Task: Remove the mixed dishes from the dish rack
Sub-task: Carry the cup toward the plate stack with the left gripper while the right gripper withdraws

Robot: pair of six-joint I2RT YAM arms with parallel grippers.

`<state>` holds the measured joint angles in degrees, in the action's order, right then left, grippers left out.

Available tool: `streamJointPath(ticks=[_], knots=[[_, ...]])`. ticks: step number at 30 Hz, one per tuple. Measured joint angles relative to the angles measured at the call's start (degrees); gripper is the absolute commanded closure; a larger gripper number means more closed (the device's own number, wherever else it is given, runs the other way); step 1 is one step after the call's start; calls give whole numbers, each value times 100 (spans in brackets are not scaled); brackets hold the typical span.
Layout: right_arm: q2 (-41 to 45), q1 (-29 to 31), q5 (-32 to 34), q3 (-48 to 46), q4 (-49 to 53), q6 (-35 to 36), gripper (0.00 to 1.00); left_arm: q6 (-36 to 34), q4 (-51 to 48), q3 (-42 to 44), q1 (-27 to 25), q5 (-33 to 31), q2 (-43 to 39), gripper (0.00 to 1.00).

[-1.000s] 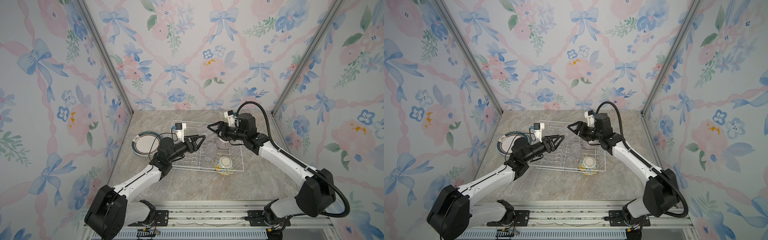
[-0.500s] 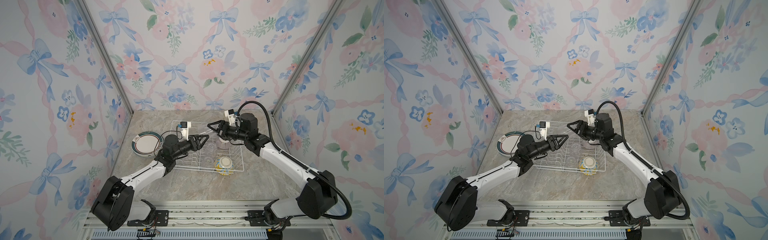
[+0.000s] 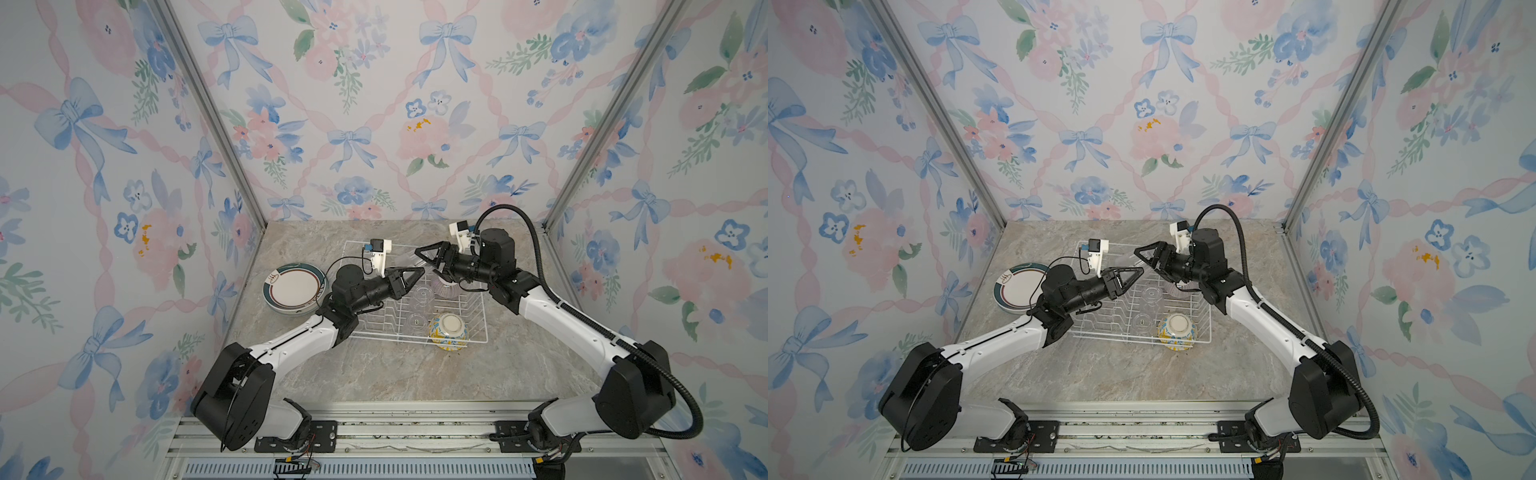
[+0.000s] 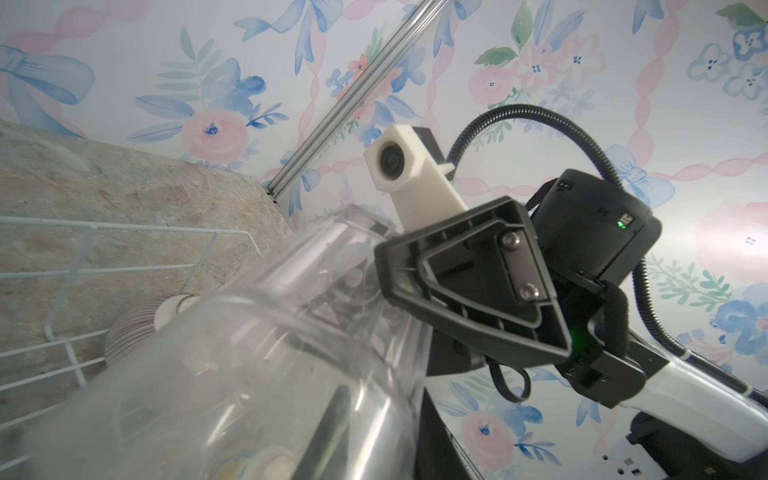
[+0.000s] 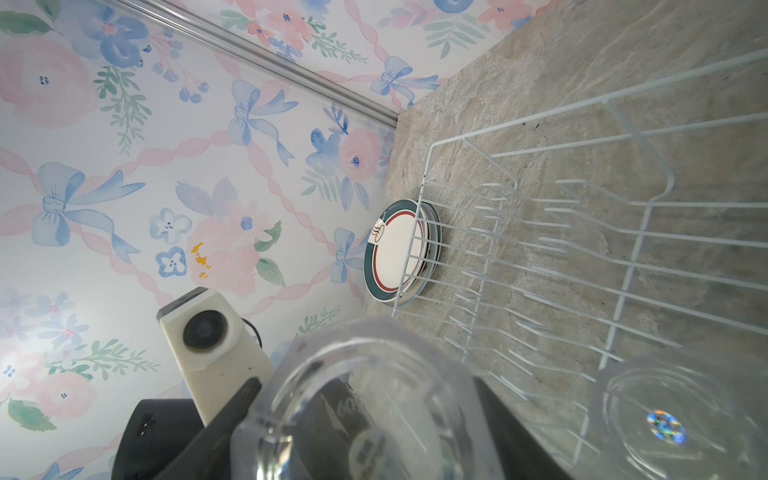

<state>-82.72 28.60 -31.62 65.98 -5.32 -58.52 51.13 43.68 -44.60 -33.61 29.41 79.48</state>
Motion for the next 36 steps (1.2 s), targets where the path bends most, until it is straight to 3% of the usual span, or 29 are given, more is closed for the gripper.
streamJointPath(ticks=[2,4,6,8,19,25,28,33,36], knots=[[22,-13,46,0,-98,-201,49,-15,195,0,-11,-35,-28,100],[33,-11,72,0,-125,-221,33,-9,245,0,-11,-48,-28,100],[33,-11,76,0,-129,-234,10,-15,240,0,-11,-61,-28,100],[44,-4,33,-28,-39,-96,1,-68,190,-4,-4,-166,-28,100],[448,-190,203,-59,562,577,3,-645,-1394,-4,190,-988,-367,100],[916,-496,697,-37,1274,1263,3,-1515,-3943,-973,693,-2142,-654,100],[1309,-568,1069,-170,1565,1593,3,-1794,-4885,-1460,1543,-2562,-925,100],[1873,-568,1488,-612,1899,1989,3,-2103,-5919,-1775,3508,-3097,-1187,100],[2037,-568,1694,-846,2094,2190,3,-2347,-6470,-2164,4166,-3230,-850,100]])
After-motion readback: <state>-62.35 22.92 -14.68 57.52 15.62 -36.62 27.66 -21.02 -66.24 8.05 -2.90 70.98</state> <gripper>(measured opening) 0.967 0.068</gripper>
